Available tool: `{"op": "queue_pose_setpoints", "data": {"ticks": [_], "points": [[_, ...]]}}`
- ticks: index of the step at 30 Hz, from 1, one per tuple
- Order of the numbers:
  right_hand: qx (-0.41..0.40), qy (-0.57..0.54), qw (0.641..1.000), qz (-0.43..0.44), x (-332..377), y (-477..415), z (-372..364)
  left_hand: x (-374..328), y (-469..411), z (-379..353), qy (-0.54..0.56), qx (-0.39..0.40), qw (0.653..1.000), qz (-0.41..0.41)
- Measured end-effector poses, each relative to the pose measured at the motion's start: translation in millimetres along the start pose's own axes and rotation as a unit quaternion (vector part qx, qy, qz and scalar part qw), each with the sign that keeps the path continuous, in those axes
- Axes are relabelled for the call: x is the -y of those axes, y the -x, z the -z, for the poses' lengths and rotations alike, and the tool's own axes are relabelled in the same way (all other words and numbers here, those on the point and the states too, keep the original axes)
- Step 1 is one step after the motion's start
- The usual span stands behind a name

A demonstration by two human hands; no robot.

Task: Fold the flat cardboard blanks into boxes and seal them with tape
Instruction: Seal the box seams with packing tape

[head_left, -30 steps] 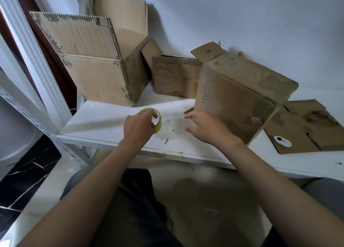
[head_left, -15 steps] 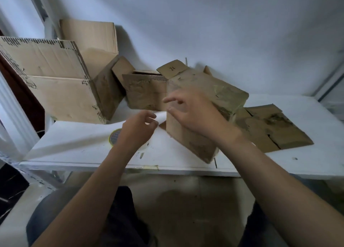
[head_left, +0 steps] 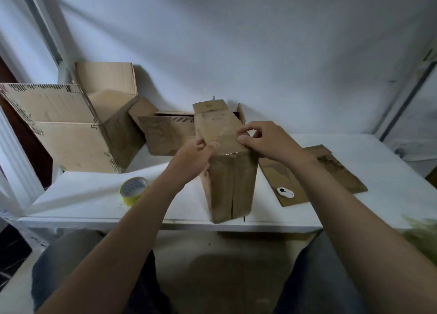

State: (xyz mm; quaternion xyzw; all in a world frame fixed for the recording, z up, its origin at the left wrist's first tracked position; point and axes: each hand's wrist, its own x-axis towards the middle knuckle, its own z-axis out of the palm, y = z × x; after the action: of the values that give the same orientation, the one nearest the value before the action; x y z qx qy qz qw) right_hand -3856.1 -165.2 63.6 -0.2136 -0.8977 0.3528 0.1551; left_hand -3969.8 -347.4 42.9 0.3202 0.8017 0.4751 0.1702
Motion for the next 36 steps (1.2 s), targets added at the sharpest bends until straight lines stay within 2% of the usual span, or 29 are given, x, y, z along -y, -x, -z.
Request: {"op": "queue_pose_setpoints", "data": {"ticks": [3,8,13,16,20,22,25,31,36], "points": [[0.029,-0.084,0.996,-0.028,0,8,-8,-1,2,7,-0.031,-0.029,0.999,0.010],[0.074,-0.085,0.992,-0.055,8,13,-14,-9,13,11,-0.017,-0.016,0.999,0.025],[0.052,-0.037,0.998,-0.006,18,30,-4,-25,28,13,0.032,-0.009,0.999,0.027],[0.015,-0.023,0.999,0.040,17,54,15,-38,36,15,0.065,0.008,0.998,-0.021],[-0.036,-0.009,0.994,0.103,9,78,42,-59,42,6,0.030,0.062,0.989,-0.129],[-0.067,-0.008,0.991,0.112,-3,80,56,-70,37,-11,0.047,0.075,0.983,-0.161],[-0.097,0.008,0.993,0.074,-26,79,74,-93,21,-45,0.053,0.071,0.980,-0.179],[-0.227,0.031,0.973,-0.026,-75,61,94,-113,-33,-119,-0.013,0.133,0.969,-0.207],[-0.303,-0.017,0.950,-0.071,-113,43,103,-132,-72,-164,-0.056,0.173,0.953,-0.244]]}}
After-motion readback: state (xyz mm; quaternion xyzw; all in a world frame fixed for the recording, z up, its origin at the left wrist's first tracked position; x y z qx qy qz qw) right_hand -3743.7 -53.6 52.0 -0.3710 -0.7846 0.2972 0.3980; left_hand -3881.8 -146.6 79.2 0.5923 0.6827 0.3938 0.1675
